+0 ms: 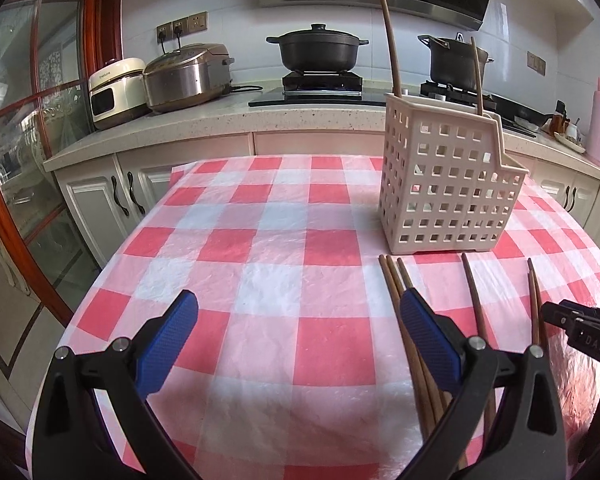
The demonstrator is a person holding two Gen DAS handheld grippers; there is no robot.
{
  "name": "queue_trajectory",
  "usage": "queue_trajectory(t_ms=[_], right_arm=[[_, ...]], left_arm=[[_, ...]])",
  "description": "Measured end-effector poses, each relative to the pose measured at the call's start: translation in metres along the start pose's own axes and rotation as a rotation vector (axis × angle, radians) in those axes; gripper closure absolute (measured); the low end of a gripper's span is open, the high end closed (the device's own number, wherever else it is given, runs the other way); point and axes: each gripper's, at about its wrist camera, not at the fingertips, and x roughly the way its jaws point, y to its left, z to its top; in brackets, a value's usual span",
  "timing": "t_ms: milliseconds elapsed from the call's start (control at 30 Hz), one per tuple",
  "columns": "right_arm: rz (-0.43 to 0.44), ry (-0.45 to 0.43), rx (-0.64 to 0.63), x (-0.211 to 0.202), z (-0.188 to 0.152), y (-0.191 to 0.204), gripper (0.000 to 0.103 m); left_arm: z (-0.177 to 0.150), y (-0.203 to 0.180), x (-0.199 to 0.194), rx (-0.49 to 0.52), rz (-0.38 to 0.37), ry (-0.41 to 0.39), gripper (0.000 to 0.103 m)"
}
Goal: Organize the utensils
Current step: 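Move both open tools back down toward the wooden chopsticks on the cloth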
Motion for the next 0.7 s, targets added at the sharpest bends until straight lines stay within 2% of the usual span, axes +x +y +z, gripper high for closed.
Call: queue_trajectory(t_ms=[167, 300, 633, 700], right_arm=[[-0.048, 0.003, -0.01, 0.002, 0.001, 0.002, 0.071], [-0.112, 0.012, -0.023, 0.002, 0.001, 0.002, 0.081], [-0.125, 0.019, -0.041, 0.015, 0.016, 0.001, 0.081], [-0.12, 0.018, -0.054, 0.016, 0.017, 0.002, 0.088]], left_arm=[[-0.002, 0.001, -0.001, -0.001, -0.007, 0.001, 0.005], [-0.005, 0.004, 0.0, -0.005, -0.018, 0.01, 0.005], [-0.006, 0.005, 0.004, -0.017, -0.033, 0.014, 0.005], [-0.006, 0.005, 0.005, -0.015, -0.035, 0.022, 0.005]])
